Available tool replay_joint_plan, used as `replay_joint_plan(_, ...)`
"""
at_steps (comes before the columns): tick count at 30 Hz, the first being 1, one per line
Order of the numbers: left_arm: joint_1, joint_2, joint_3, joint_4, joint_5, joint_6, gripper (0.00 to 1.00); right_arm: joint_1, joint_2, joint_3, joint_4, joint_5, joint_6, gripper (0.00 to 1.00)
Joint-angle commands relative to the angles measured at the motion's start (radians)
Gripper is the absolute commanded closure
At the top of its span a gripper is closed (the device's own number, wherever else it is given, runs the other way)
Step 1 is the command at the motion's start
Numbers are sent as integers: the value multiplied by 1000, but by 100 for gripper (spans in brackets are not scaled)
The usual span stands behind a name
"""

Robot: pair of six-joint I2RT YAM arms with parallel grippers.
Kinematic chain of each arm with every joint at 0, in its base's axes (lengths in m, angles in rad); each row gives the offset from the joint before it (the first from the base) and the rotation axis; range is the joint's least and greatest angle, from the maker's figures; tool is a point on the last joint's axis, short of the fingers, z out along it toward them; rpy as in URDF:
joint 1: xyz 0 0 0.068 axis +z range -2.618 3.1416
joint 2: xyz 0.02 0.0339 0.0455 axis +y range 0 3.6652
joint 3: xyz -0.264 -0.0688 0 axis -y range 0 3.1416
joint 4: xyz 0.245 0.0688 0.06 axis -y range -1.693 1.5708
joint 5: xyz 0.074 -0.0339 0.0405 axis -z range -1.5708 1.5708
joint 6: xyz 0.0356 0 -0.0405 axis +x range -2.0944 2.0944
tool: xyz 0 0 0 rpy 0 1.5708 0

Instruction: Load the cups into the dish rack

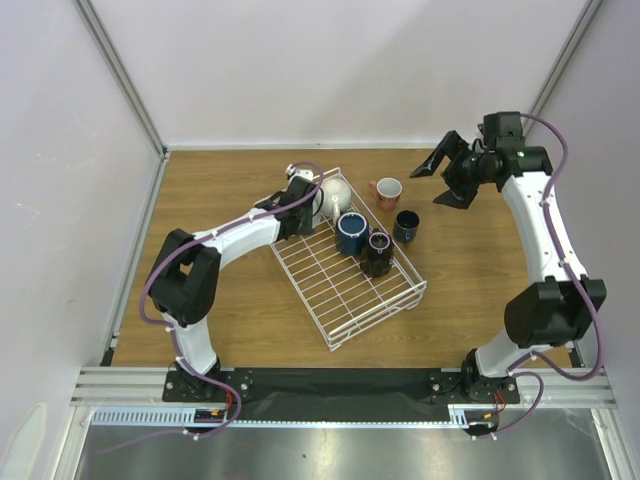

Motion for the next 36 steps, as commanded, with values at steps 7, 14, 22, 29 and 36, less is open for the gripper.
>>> replay_joint_plan(7,41,-8,23,3,-72,-16,40,46,169,138,-36,253,14,28)
replay_joint_plan(14,41,-101,-16,0,18,-13,21,84,354,285,-101,421,-20,31)
replay_joint_plan(22,41,-281,-69,36,227,25,5,138,425,229,-102,493,-68,44)
replay_joint_plan(29,43,-413,-85,10,386,41,5,147,477,182,-63,522,-135,43)
replay_joint_plan(36,44,-486,-34,-44,489,25,6,152,502,129,-26,534,-160,46)
